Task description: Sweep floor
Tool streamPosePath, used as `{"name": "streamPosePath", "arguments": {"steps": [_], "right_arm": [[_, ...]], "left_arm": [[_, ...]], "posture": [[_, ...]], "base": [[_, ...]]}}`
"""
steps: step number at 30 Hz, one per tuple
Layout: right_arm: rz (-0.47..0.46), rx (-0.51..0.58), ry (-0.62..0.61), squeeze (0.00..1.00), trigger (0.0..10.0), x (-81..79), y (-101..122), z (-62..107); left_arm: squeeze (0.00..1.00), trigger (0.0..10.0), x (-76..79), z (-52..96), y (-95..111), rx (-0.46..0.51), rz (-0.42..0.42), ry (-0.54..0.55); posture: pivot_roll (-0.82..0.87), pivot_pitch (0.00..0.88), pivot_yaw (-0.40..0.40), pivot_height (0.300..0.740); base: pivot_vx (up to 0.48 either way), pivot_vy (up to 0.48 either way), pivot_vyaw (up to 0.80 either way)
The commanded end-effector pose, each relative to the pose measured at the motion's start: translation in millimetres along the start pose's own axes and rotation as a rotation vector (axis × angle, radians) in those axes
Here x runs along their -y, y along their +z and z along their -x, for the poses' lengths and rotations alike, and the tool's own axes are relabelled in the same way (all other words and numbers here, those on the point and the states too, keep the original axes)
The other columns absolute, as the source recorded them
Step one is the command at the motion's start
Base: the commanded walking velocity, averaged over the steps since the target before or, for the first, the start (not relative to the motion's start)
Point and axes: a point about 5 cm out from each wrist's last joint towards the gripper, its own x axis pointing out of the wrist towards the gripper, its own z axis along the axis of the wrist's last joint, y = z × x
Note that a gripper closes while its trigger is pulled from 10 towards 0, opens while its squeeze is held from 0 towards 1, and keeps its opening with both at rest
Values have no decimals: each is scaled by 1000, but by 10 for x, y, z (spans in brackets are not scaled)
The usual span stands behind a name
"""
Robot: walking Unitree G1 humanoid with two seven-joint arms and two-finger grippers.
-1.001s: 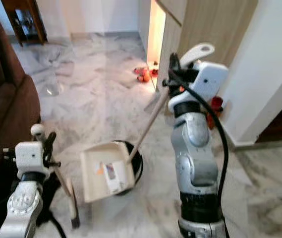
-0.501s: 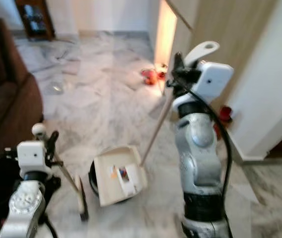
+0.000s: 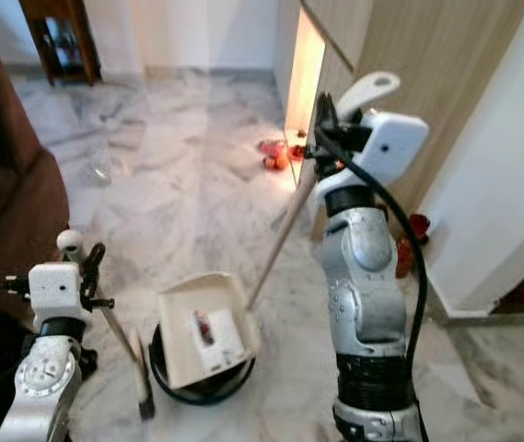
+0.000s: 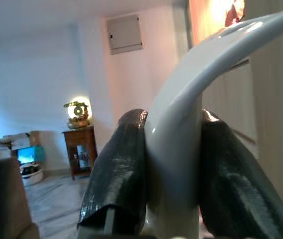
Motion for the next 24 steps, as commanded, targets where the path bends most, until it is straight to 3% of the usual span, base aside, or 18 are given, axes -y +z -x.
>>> {"name": "streamPosePath", "arguments": {"steps": [1,19,24], "right_arm": [[-43,76,-7,0,10000,20,144,-13],[-70,134,25,0,10000,-47,211,12],[-27,206,95,0,10000,-206,302,26]], "left_arm": [[0,10000,17,-42,96,49,-13,-3],[0,10000,-26,-23,111,62,-20,0],[0,10000,17,15,106,60,-14,-10]], "posture": [[178,20,-13,740],[183,22,-13,740],[183,23,-14,740]], "base": [[304,0,0],[33,0,0],[0,0,0]]}}
